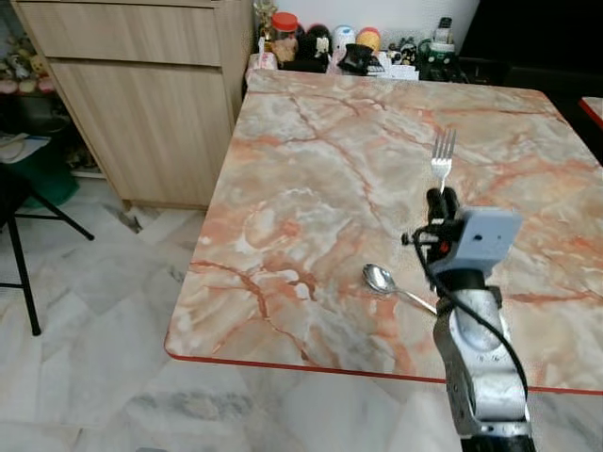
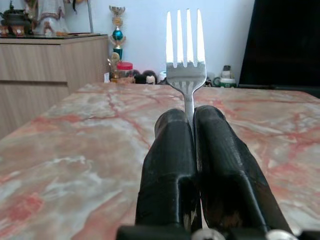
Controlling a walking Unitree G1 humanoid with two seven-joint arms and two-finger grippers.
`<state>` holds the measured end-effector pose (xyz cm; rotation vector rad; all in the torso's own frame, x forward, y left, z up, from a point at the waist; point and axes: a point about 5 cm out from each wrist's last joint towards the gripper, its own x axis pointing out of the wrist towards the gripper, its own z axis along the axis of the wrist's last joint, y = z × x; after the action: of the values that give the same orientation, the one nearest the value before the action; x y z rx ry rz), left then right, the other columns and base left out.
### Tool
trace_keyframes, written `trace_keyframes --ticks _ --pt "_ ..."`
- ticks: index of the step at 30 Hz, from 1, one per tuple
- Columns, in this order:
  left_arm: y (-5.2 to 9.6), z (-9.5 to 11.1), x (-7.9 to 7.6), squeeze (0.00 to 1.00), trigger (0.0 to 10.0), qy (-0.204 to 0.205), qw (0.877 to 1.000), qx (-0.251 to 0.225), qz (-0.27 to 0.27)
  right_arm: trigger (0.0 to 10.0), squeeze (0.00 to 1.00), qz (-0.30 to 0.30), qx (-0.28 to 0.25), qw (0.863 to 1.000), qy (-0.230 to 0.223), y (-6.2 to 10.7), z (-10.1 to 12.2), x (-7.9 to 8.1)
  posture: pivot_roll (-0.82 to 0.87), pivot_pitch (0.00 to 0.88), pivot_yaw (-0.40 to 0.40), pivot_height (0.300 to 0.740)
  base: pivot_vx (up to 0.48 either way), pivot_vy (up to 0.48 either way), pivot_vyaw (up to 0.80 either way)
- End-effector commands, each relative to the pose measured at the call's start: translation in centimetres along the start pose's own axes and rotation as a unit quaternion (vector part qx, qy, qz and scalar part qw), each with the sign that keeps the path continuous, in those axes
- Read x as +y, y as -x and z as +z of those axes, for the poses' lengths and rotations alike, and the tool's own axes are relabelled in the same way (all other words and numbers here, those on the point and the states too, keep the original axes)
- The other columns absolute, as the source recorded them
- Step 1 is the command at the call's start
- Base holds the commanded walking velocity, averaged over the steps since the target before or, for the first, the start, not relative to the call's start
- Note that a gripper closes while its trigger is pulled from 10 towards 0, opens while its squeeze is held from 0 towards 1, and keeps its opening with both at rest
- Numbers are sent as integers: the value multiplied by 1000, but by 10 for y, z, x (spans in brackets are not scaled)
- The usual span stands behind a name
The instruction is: Setting the table
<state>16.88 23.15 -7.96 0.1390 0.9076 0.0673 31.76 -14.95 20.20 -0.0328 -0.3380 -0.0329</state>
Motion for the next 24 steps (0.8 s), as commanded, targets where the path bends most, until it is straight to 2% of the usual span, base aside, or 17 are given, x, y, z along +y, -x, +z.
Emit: trace_keyframes --ticks 1,5,12,24 --pt "2 -8 0 0 10000 -8 1000 15 -2 10000 0 -15 -9 1000 5 -1 4 -7 -1 102 -36 740 0 -371 0" --pt "0 -3 0 0 10000 -8 1000 10 -1 10000 0 -36 -13 999 10 -5 7 -16 0 74 -33 740 0 -369 0" --pt "-1 1 1 0 10000 -10 1000 5 0 10000 0 -40 -13 999 12 -5 6 -15 -1 64 -29 740 0 -371 0" --pt "-1 4 1 0 10000 -7 1000 1 1 10000 0 -58 -11 998 15 -9 8 -20 -1 109 -21 740 0 -372 0"
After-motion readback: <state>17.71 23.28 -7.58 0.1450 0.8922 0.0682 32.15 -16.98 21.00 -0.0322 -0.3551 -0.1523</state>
